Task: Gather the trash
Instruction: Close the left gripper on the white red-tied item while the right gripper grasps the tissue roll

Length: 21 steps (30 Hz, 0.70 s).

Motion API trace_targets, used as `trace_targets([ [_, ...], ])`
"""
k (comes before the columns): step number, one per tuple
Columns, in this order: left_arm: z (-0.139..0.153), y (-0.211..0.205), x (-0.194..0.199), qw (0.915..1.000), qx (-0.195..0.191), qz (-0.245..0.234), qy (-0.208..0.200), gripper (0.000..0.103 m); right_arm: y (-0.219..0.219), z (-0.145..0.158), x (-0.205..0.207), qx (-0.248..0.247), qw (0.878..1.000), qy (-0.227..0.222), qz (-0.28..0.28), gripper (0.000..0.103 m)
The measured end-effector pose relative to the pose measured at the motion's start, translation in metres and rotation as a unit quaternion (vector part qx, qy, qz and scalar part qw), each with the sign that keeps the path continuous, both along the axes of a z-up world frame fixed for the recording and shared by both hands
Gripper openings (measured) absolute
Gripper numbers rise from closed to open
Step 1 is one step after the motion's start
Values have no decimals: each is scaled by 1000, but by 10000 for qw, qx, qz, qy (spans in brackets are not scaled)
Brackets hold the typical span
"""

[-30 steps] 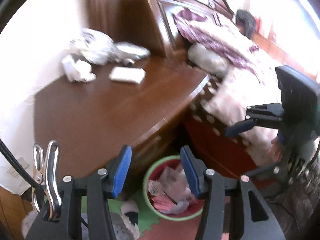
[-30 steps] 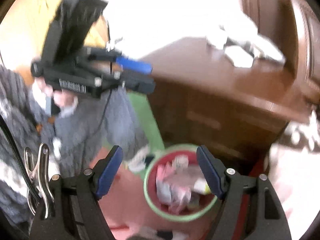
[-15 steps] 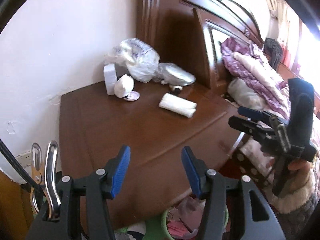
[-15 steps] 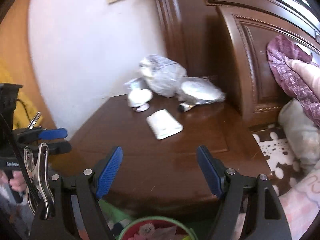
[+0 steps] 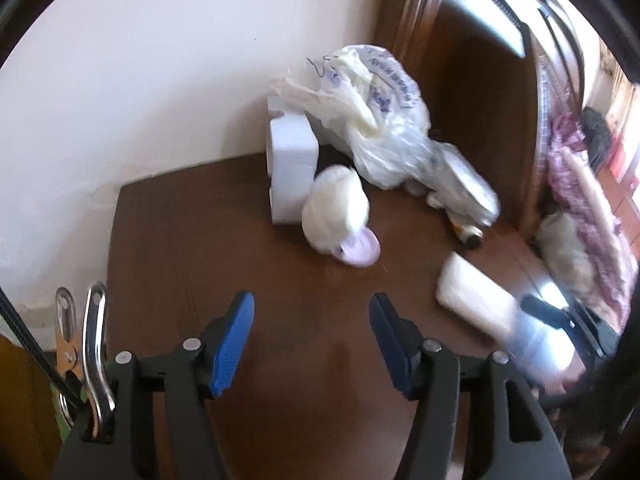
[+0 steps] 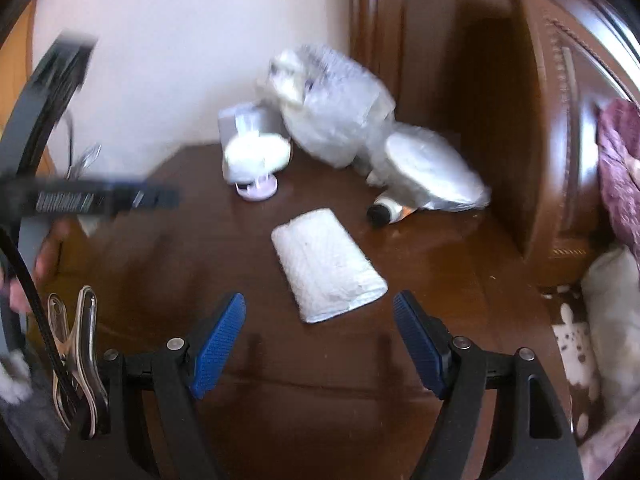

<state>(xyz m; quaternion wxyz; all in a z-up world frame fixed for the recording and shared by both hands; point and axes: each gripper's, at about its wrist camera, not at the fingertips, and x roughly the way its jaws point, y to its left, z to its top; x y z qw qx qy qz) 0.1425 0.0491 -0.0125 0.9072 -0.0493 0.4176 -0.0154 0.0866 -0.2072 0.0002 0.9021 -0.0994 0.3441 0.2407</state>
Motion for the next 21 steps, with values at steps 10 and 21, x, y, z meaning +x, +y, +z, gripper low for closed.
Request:
trace_targets([
  [10, -6, -20, 45, 9954, 874, 343, -191, 64, 13, 0, 28, -227, 9997, -68, 30, 78],
  [21, -11, -6, 49, 9986, 466, 121, -196, 13, 9, -5, 46, -15, 9995, 300, 19, 34],
])
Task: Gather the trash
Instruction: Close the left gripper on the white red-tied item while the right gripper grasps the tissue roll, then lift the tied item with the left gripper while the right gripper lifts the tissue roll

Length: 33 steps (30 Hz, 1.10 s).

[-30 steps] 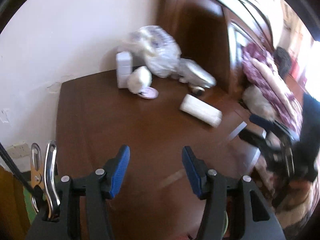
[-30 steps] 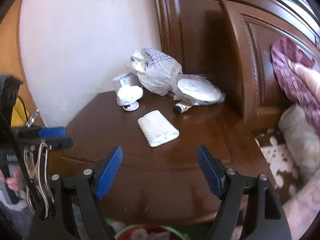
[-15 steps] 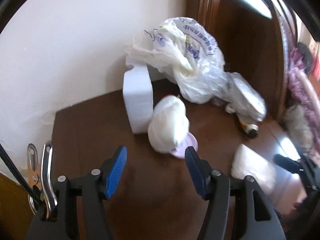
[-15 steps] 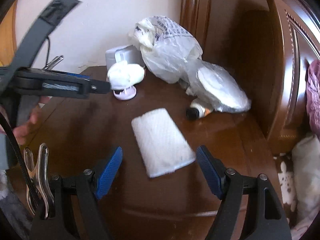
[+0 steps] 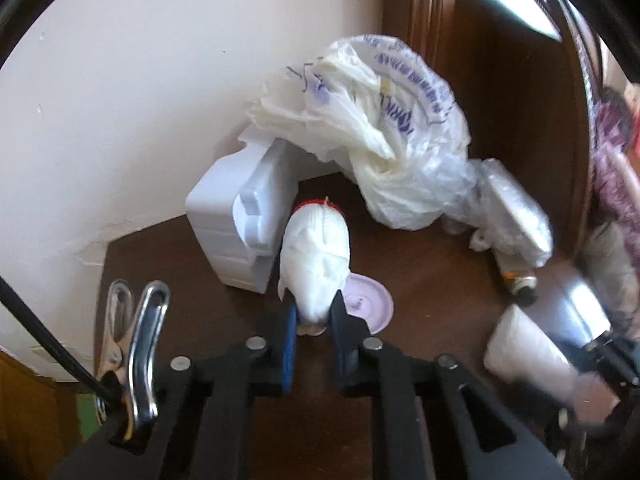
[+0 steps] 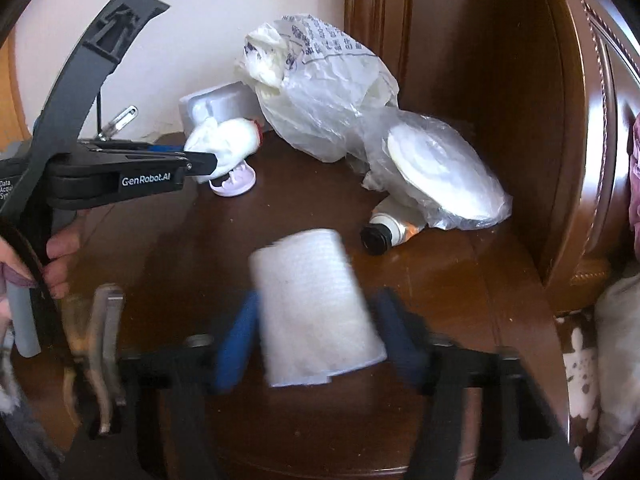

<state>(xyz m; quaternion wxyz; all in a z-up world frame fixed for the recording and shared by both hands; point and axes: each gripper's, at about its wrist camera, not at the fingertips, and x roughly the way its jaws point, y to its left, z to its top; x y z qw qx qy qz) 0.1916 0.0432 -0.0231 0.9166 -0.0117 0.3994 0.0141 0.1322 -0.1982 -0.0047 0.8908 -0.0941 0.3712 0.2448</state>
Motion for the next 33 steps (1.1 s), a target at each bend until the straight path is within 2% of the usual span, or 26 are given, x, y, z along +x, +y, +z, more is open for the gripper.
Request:
trace_targets([
  [1, 1, 3, -2, 10000, -55, -47, -20, 12, -1, 0, 0, 32, 10000, -9, 0, 20],
  [8, 17, 11, -32, 9977, -411, -285, -462, 12, -3, 3, -6, 194, 9996, -225, -17, 19],
  [10, 18, 12, -42, 9970, -474, -320, -516, 12, -6, 7, -11, 251, 9985, -450, -160, 19],
  [12, 21, 4, -59, 9963, -477, -397, -598, 12, -14, 15, -23, 554, 9947, -796, -347, 19],
  [14, 24, -2, -72, 9954, -412, -425, -755, 13, -21, 20, -29, 872, 9912, -894, -427, 19],
  [19, 37, -21, -95, 9895, -321, -515, -1311, 13, -35, 22, -41, 1570, 9833, -782, -476, 19],
  [22, 46, -27, -110, 9854, -414, -671, -1509, 13, -38, 21, -50, 1691, 9812, -802, -462, 19],
  [26, 41, -28, -120, 9835, -407, -798, -1571, 13, -39, 22, -63, 1552, 9796, -1075, -688, 19],
  [28, 34, -23, -123, 9866, -396, -750, -1393, 13, -41, 23, -66, 1575, 9792, -1100, -656, 19],
  [29, 30, -18, -124, 9875, -551, -733, -1283, 14, -41, 23, -67, 1541, 9799, -1095, -645, 19],
  [33, 26, -11, -128, 9886, -627, -650, -1202, 14, -43, 23, -69, 1464, 9808, -1107, -652, 20],
])
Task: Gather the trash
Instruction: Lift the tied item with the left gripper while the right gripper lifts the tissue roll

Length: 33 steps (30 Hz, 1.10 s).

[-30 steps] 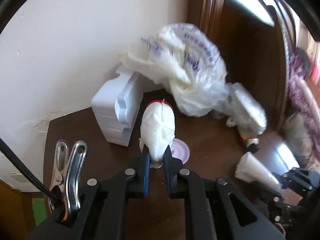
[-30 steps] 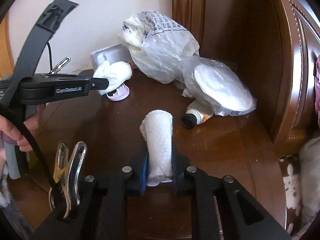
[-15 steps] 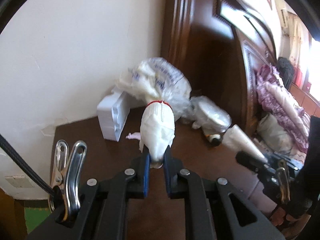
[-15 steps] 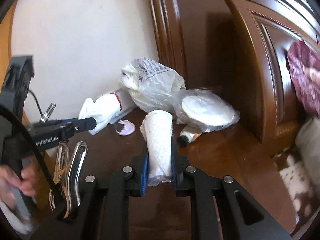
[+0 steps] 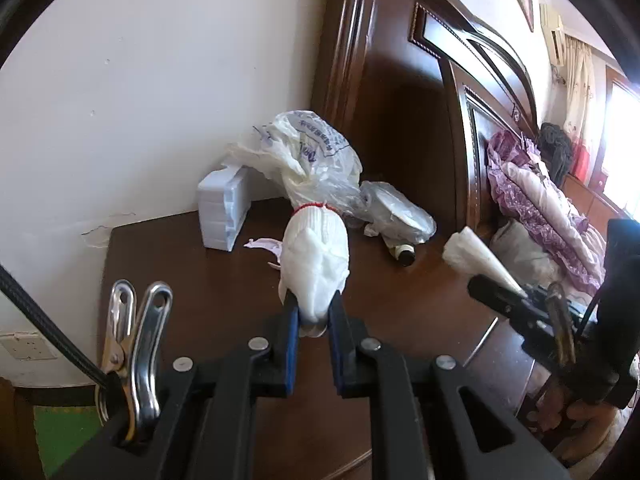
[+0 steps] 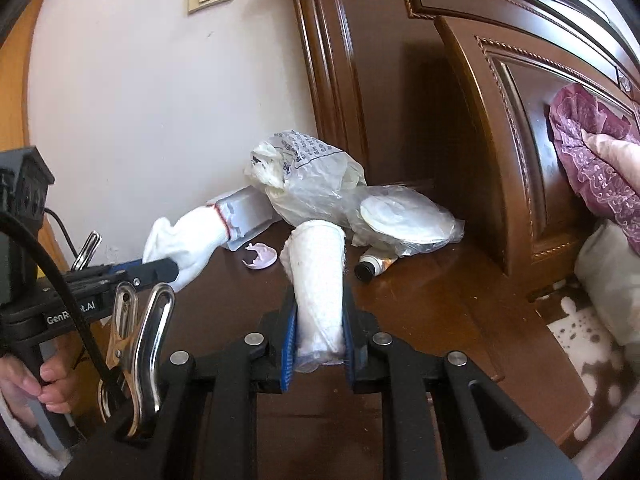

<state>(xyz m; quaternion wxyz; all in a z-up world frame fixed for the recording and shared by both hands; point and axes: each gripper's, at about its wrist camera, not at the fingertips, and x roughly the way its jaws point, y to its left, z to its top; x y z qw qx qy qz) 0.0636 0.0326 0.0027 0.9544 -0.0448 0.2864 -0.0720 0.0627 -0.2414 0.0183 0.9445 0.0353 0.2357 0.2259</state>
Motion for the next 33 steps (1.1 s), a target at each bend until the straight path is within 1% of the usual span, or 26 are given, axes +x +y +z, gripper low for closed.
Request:
trace_targets([
  [3, 1, 0, -4, 10000, 24, 30, -50, 14, -4, 3, -3, -2, 10000, -33, -18, 20],
  [6, -1, -3, -4, 10000, 41, 21, 16, 14, -10, 6, -5, 69, 9999, -66, -53, 20],
  [8, -4, -9, -2, 9999, 54, -67, 98, 14, -14, 9, -7, 138, 9998, -66, -97, 20],
  [11, -5, -16, -3, 9998, 50, -148, 148, 14, -17, 13, -11, 122, 9997, -121, -187, 20],
  [13, -4, -23, -4, 9997, 119, -191, 123, 14, -19, 12, -14, 16, 9990, -127, -429, 20],
  [15, -4, -30, -6, 9995, 173, -240, 122, 14, -21, 11, -16, -53, 9986, -92, -525, 20],
  [19, -6, -40, -6, 9991, 219, -325, 166, 14, -22, 12, -22, -325, 9976, -155, -583, 20],
  [24, -9, -51, -6, 9986, 260, -395, 228, 14, -30, 13, -32, -523, 9962, -218, -668, 20],
  [27, -10, -56, -6, 9983, 231, -451, 273, 14, -34, 13, -36, -592, 9956, -228, -693, 20],
  [33, -14, -71, -12, 9974, 299, -574, 313, 14, -42, 15, -44, -660, 9949, -229, -723, 20],
])
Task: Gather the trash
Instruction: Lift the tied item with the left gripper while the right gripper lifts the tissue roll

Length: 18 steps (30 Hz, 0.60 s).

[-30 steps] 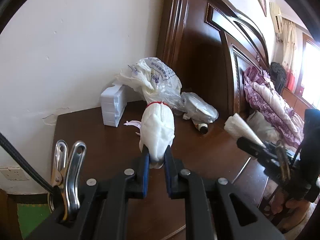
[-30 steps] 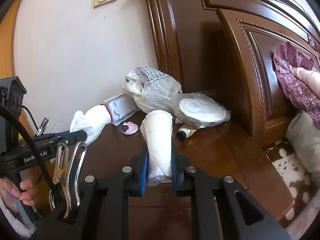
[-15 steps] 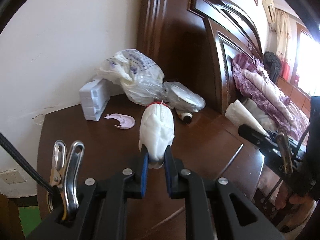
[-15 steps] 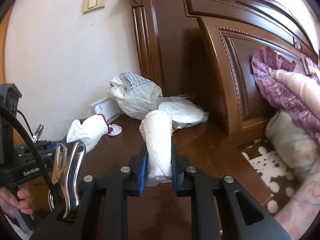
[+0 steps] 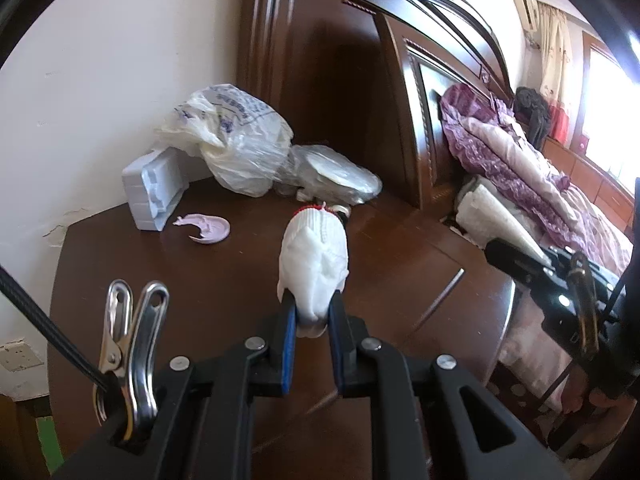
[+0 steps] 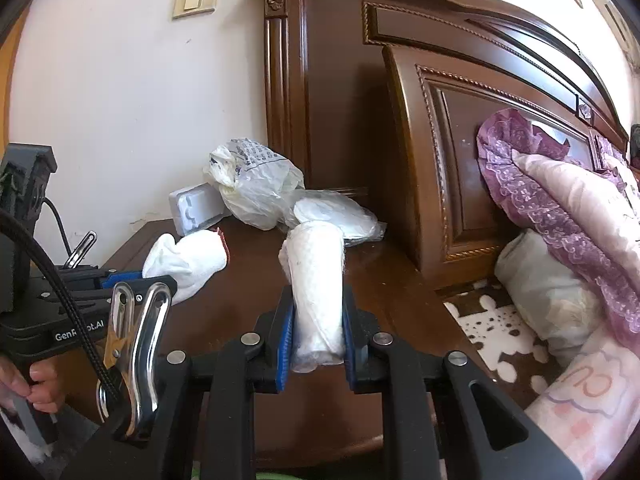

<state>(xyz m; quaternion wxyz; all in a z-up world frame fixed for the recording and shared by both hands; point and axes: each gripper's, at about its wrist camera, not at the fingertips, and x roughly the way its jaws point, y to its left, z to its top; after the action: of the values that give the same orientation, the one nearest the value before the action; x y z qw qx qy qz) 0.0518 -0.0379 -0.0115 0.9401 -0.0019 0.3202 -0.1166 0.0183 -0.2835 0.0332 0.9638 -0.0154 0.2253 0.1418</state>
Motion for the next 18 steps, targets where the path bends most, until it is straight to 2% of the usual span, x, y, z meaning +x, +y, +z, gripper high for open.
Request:
trace_targets([
  [8, -3, -20, -21, 9996, 47, -285, -65, 14, -16, 0, -13, -21, 10000, 26, -71, 20],
  [18, -13, -37, -26, 9988, 143, -455, 74, 14, -28, -1, -28, -57, 9999, 93, -84, 20],
])
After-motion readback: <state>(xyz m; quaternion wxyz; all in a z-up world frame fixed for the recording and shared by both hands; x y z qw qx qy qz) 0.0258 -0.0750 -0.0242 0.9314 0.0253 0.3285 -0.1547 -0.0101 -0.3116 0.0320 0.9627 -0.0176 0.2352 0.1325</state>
